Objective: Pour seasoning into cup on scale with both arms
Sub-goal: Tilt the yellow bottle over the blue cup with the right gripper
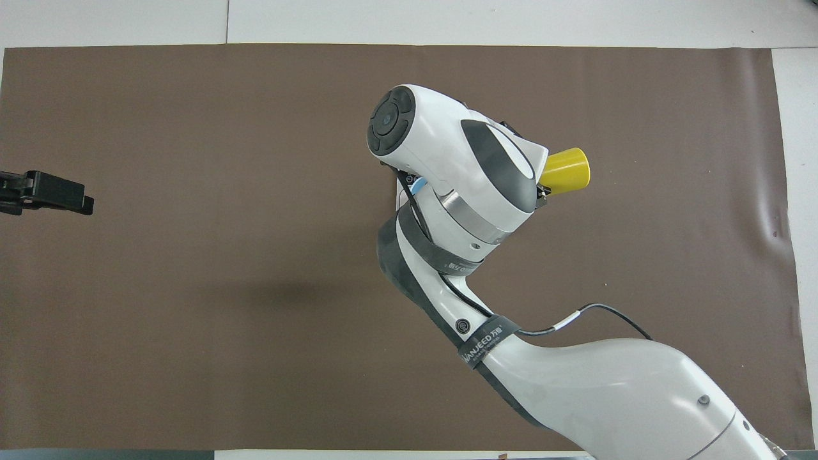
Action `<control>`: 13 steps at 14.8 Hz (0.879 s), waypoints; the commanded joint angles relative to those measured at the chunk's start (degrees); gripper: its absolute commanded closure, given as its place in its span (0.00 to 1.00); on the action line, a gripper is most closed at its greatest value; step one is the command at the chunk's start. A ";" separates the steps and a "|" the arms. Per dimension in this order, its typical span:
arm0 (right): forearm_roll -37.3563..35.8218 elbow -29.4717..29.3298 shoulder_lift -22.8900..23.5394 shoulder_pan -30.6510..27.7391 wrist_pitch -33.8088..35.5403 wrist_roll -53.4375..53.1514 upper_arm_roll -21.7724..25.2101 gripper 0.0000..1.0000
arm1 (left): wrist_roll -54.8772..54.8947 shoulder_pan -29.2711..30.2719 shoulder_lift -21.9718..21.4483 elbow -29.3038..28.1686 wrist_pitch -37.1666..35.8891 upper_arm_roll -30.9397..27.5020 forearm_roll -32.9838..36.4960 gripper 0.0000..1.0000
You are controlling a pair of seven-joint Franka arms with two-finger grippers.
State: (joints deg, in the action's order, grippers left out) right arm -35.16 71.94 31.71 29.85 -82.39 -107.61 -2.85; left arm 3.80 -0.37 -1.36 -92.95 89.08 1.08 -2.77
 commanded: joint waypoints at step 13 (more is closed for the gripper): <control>-4.57 -6.73 6.88 -1.19 -0.22 -1.81 -1.63 1.00 | 0.59 0.37 -0.40 -0.13 -0.75 -0.03 -0.74 0.00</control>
State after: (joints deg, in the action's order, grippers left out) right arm -39.34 67.25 38.05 29.42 -82.78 -108.49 -3.70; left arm 3.80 -0.37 -1.36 -92.95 89.07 1.07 -2.77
